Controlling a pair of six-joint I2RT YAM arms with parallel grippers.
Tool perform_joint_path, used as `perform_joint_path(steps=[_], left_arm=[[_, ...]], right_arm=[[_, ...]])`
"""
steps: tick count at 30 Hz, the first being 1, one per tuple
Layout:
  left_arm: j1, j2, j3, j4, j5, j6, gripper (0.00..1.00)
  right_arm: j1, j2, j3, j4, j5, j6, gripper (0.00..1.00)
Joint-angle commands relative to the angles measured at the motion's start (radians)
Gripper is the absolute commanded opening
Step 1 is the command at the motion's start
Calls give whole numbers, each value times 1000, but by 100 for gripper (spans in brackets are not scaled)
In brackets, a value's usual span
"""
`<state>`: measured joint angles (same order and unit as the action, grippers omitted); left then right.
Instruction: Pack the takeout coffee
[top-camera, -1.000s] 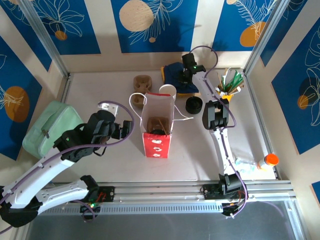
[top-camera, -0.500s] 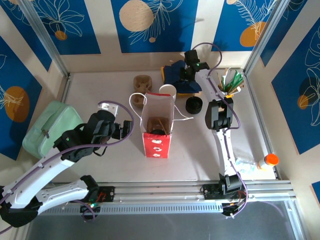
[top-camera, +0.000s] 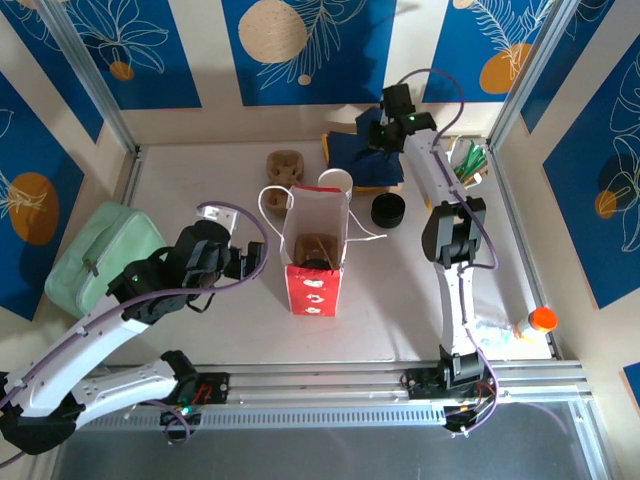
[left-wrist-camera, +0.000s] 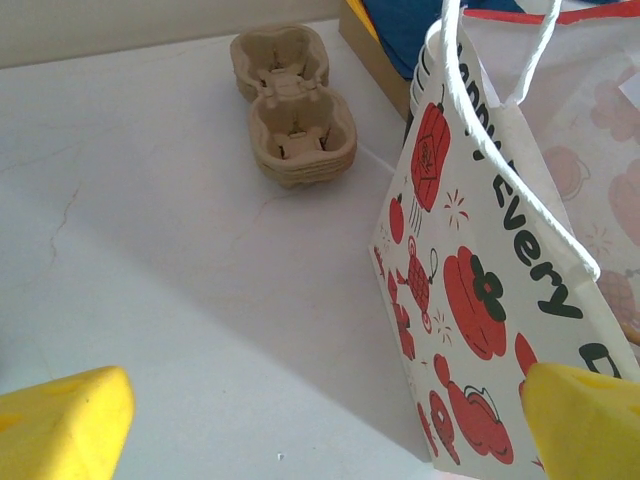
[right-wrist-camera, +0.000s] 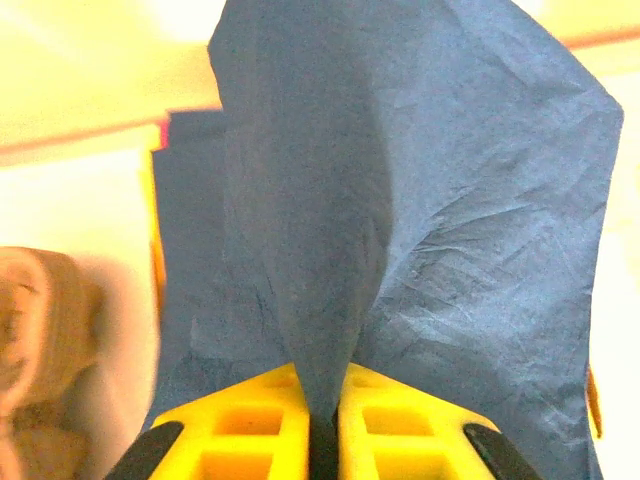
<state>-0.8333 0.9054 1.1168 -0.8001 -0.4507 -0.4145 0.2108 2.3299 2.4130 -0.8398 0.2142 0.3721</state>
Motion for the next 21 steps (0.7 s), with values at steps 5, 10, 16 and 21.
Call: perform_joint_path(steps=[5,10,16,21], left_arm=[[11,-13,22,38,30,-13,100],[10,-14,39,56,57,-12,100],[10,-17,46,69,102,-44,100],[10,-16,39,81,126,-80,99]], right_arm=[[-10,-209,-27,-108,-118,30,11],[-8,-371,-104,-140,-248,73,10],[10,-553,-166,-202,-430,150,11],[31,-711,-295,-123,-582,288,10]])
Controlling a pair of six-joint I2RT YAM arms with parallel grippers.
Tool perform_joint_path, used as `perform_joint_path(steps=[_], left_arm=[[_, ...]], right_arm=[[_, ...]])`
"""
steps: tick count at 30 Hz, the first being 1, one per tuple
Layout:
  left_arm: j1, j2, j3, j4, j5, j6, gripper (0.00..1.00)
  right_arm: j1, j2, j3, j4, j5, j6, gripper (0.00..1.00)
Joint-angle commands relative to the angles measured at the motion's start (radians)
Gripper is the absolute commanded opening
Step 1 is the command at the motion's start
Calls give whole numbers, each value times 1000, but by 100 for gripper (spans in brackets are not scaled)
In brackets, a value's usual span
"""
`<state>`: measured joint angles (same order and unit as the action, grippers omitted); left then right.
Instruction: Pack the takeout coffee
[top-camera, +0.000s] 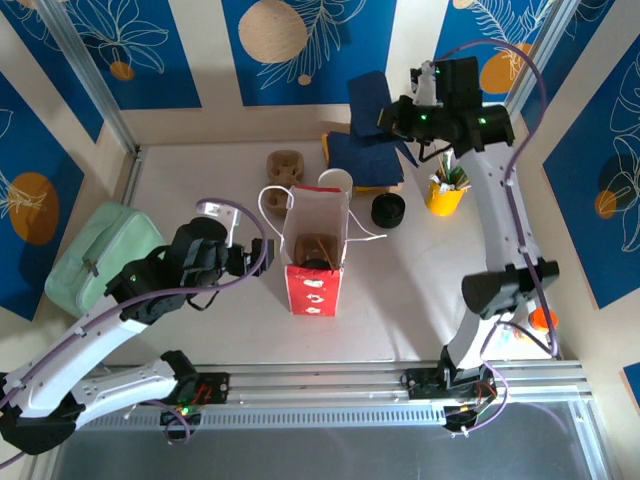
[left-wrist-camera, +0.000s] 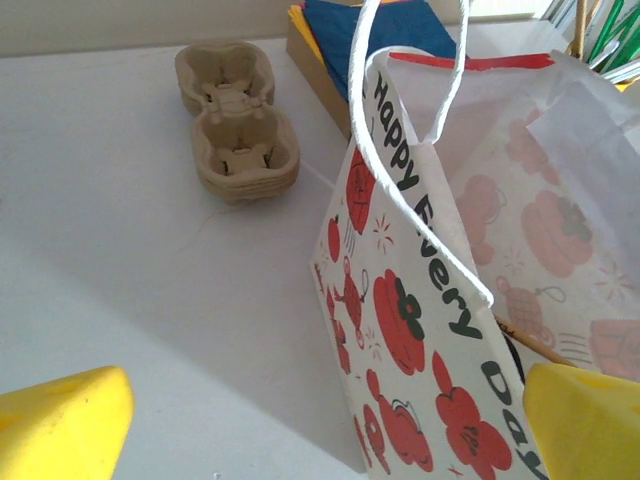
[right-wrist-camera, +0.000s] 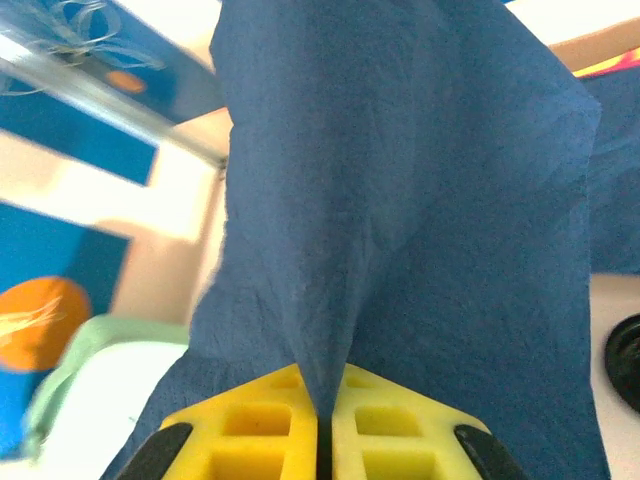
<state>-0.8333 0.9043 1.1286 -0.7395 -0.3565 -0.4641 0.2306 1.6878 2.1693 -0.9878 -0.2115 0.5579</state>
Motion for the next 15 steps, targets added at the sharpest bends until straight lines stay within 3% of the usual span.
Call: perform_joint_path(steps=[1,7,15], left_arm=[[10,-10,31,17,37,-36,99],[11,-4,52,24,66,-47,99],[10,-24,27,48,85,-68,99]], right_arm=[[17,-91,-74,45,-191,140,10],[100,-190,-162,113,-243,263,10],[246,-276,-289,172,-138,356,9]])
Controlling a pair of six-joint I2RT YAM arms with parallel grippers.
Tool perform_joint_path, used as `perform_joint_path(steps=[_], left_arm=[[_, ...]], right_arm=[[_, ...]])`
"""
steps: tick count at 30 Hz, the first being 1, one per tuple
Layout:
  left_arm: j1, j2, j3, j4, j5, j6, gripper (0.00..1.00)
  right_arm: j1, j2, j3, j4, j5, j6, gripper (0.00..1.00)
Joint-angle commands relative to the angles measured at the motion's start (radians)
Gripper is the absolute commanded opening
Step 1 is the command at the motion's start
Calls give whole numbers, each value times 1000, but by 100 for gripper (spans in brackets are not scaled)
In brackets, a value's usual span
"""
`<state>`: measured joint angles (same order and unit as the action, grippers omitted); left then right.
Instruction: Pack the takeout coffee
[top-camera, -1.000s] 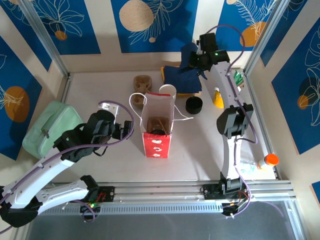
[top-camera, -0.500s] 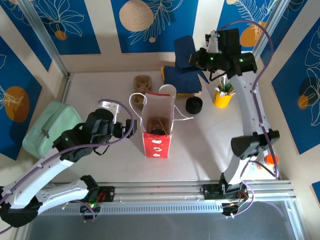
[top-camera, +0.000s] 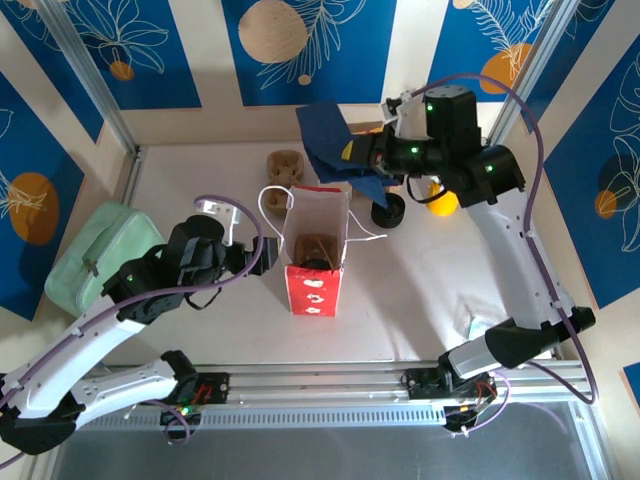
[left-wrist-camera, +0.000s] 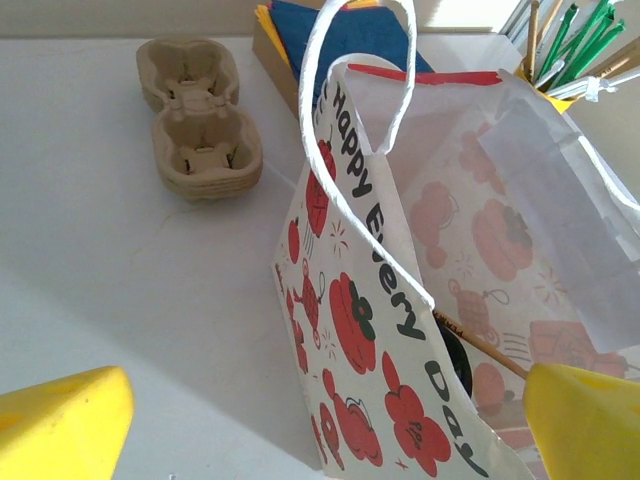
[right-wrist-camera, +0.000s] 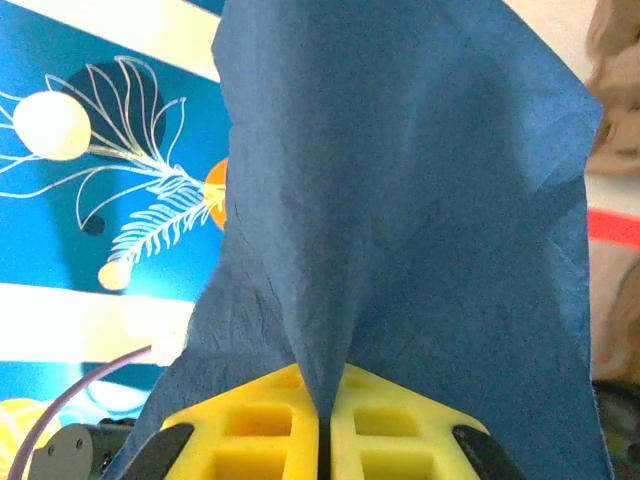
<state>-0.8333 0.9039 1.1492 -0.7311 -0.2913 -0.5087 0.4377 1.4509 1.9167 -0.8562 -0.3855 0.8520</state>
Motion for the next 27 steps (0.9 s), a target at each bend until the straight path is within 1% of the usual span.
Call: perform_joint_path(steps=[1,6,12,19,23,27], left_arm=[[11,-28,0,48,23,-24,99],[10,-42,-10,55,17,-25,99],[10,-56,-13,48,9,-23,99],[11,-48,-14,49,4,-29,100],[11,-42,-11,51,2,-28,100],[10,-43,-13,58,-1,-24,100]], right_arm=[[60,-50,-55,52,58,68,9],[163,-74,-142,82,163,91,9],[290,-127,-263,104,406,108,8],[339,-104,-332,104,453,108,7],[372,-70,-329,74,530,87,7],[395,-12,-280,-4,612,75,7]])
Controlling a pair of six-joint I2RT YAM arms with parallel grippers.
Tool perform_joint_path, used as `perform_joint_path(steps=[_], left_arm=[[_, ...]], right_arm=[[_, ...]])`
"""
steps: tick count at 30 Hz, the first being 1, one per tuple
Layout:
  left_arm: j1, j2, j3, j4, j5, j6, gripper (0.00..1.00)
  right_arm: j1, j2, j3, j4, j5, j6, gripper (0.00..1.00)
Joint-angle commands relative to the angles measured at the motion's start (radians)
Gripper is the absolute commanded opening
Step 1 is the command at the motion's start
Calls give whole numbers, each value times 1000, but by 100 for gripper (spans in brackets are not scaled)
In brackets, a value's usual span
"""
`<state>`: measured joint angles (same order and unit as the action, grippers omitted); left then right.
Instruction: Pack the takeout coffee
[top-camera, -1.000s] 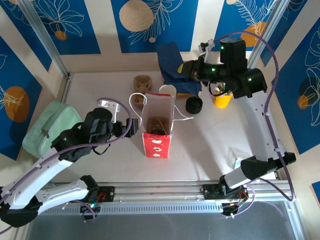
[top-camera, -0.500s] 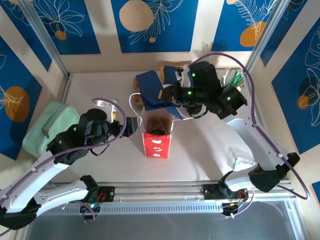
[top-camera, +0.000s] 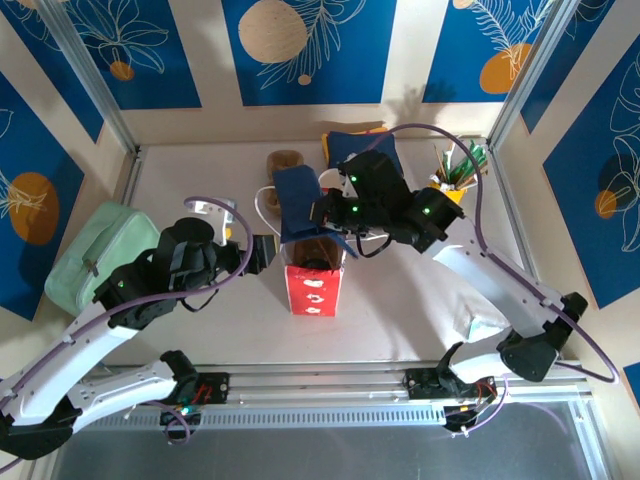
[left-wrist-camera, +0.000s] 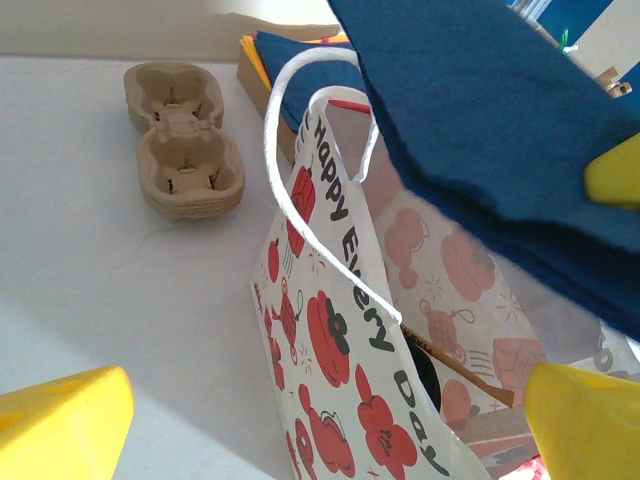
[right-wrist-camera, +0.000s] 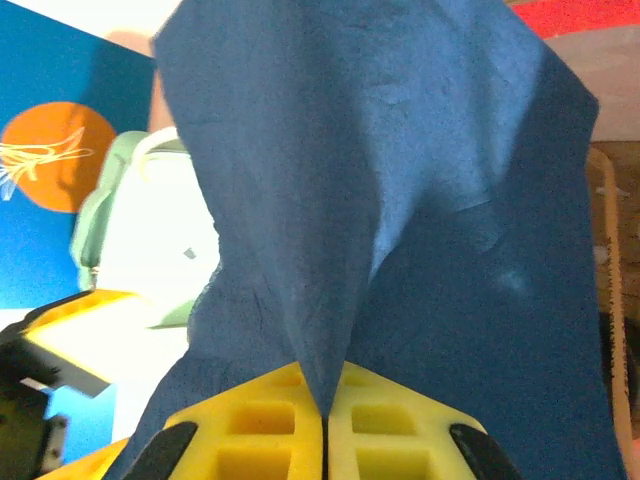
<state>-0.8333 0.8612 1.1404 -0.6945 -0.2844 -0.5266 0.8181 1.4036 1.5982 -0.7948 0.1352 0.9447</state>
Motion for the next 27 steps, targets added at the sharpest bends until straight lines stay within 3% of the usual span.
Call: perform_joint_path(steps=[1,8,27], left_arm=[[11,0,-4,20,-7,-4,100],[10,-4,-11,15,-13,-6,100],[10,-6,-33,15,-16,-13,100]], right_arm=[[23,48,51,-82,106,-23,7],[53,128,114,-199,193,-42,7],[70,340,261,-437,193,-69,7]])
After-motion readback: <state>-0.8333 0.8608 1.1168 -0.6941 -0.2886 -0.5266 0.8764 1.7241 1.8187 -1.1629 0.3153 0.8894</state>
